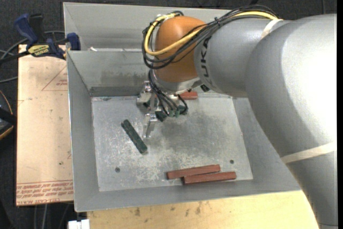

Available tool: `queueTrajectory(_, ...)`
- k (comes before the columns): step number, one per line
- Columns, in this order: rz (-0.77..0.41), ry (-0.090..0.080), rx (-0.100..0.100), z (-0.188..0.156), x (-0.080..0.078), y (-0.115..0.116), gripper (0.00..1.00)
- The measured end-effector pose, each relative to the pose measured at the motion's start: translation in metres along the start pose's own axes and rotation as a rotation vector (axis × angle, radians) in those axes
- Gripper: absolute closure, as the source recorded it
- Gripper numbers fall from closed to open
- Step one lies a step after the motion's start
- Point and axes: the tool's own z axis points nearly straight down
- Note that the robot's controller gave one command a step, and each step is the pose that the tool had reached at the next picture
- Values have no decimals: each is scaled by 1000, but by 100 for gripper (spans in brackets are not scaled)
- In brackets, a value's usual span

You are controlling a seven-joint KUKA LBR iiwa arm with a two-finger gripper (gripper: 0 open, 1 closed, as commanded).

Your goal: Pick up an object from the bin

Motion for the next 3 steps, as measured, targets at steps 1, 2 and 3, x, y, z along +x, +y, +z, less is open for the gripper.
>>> queueTrajectory(1,22,-17,0,4,30,11,0)
queueTrajectory(2,-12,-14,1,6,46,23,0)
queueTrajectory(3,-409,-18,0,5,36,42,100)
